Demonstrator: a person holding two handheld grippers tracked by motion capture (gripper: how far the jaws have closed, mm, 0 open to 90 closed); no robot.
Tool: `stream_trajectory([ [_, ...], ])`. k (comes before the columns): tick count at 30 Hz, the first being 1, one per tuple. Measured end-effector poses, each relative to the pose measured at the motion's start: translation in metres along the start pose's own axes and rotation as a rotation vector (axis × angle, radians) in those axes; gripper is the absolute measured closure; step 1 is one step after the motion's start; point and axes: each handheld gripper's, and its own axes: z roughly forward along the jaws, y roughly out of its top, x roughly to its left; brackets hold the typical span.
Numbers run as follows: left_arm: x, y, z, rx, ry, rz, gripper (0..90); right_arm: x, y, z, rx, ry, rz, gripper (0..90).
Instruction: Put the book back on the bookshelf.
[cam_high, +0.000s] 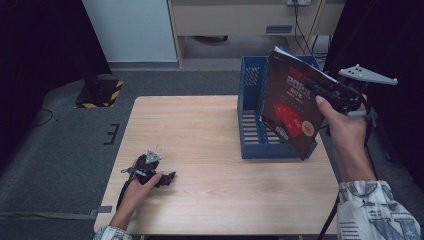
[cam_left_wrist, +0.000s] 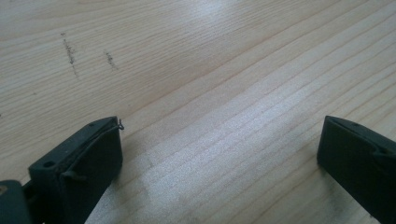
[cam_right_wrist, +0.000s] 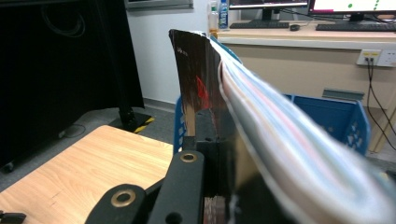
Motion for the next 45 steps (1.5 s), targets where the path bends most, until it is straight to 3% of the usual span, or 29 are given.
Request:
stream_trajectory([
  [45,0.0,0.0,0.0,-0.003,0.002,0.0,0.0,-0.041,-0.003,-0.048,-0.009,-0.134,0.035,87.1],
])
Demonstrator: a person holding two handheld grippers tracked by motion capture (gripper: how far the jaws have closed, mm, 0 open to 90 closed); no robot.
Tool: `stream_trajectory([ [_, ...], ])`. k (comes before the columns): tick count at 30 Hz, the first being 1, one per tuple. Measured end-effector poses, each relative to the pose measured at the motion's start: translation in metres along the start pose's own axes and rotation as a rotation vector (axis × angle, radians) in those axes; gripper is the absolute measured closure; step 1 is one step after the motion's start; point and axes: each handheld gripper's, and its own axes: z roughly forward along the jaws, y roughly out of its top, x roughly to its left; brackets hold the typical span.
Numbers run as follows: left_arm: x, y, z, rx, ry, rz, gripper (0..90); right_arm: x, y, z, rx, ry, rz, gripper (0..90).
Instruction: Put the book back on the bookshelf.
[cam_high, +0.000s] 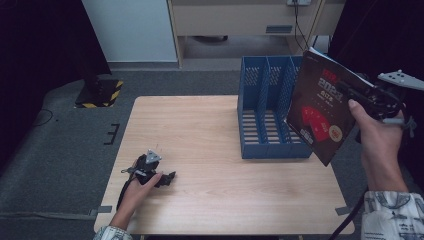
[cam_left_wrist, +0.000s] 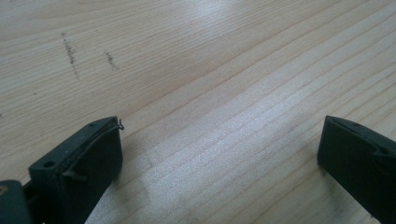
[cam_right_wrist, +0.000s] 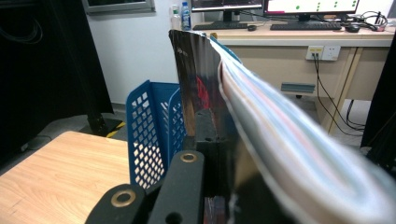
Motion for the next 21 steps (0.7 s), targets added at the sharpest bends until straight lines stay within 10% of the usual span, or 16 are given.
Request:
stream_trajectory([
  [21,-0.0002,0.0001,0.0001,0.0,0.001,-0.001,0.0,-0.0105,-0.0006,0.0007,-0.002,-0.079,0.008,87.1],
])
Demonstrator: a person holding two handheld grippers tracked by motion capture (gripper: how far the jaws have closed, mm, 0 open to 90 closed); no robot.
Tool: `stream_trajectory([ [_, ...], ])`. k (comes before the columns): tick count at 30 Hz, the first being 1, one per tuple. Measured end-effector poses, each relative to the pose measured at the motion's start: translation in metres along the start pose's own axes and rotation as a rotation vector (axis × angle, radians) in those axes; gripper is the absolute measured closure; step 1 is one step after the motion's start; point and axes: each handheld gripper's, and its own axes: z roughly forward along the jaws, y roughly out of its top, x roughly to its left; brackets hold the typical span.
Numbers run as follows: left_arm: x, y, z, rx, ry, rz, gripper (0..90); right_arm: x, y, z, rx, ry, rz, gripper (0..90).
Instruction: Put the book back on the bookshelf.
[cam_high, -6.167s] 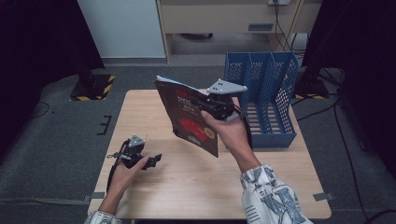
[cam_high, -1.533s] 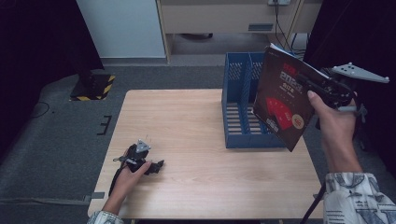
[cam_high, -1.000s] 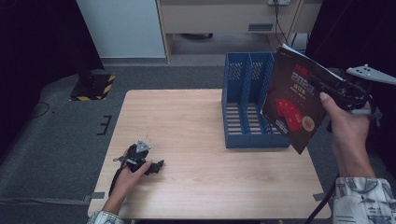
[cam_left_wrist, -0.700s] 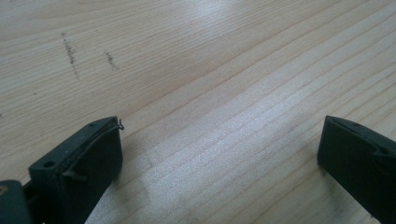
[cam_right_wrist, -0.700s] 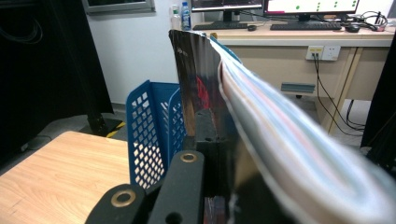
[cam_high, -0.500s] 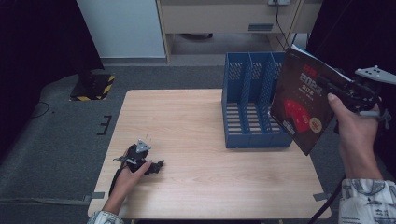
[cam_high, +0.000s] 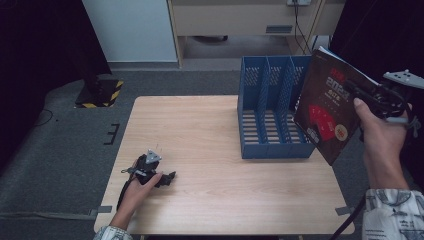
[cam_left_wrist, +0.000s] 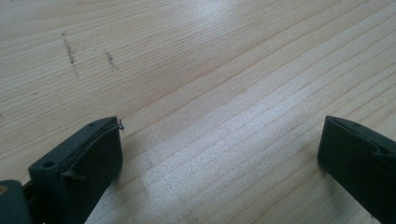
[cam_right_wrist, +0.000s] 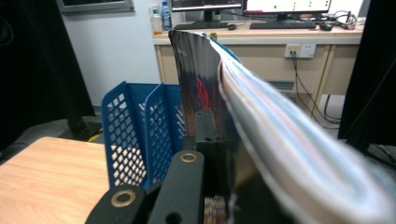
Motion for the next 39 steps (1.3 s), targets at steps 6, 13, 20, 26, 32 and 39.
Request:
stream_trajectory([
  [6,0.0,0.0,0.0,0.0,0.0,0.0,0.0,0.0,0.0,0.014,-0.01,-0.041,-0.003,87.1],
  [13,0.0,0.0,0.0,0.0,0.001,0.0,0.0,-0.005,0.002,0.042,0.009,-0.08,0.016,87.1],
  [20,0.0,0.0,0.0,0.0,0.001,-0.001,0.0,-0.011,0.0,0.073,0.009,-0.107,0.069,87.1],
  [26,0.0,0.0,0.0,0.0,0.003,-0.002,0.0,-0.012,-0.003,0.088,0.011,-0.134,0.074,87.1],
  [32,-0.001,0.0,0.0,0.001,0.004,-0.004,0.0,-0.01,-0.007,0.102,0.013,-0.141,0.06,87.1],
  [39,-0.001,0.001,0.001,0.001,0.005,-0.004,0.0,-0.005,-0.011,0.115,0.01,-0.131,0.056,87.1],
])
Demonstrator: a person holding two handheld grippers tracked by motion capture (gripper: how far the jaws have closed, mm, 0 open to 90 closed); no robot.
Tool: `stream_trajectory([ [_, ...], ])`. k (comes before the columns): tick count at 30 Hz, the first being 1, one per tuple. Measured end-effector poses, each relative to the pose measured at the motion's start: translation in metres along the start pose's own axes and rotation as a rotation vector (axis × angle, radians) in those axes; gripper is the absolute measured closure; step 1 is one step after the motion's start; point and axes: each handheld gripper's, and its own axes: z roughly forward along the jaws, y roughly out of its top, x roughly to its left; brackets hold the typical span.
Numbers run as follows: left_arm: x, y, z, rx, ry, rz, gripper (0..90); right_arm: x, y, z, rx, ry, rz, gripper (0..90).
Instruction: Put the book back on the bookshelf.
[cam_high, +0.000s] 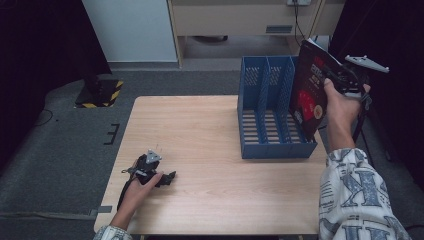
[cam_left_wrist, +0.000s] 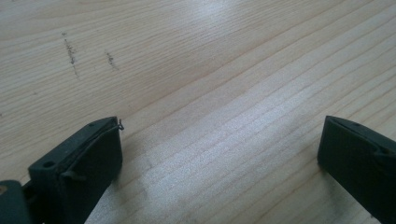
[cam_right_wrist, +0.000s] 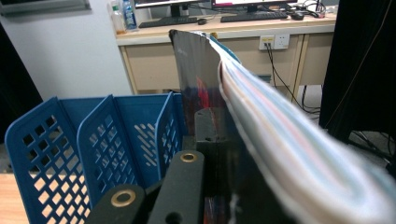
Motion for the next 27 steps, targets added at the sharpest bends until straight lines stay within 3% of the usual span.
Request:
stream_trajectory([
  [27,0.0,0.0,0.0,0.0,0.001,0.0,0.0,0.013,-0.029,0.023,-0.001,-0.014,0.001,87.1],
])
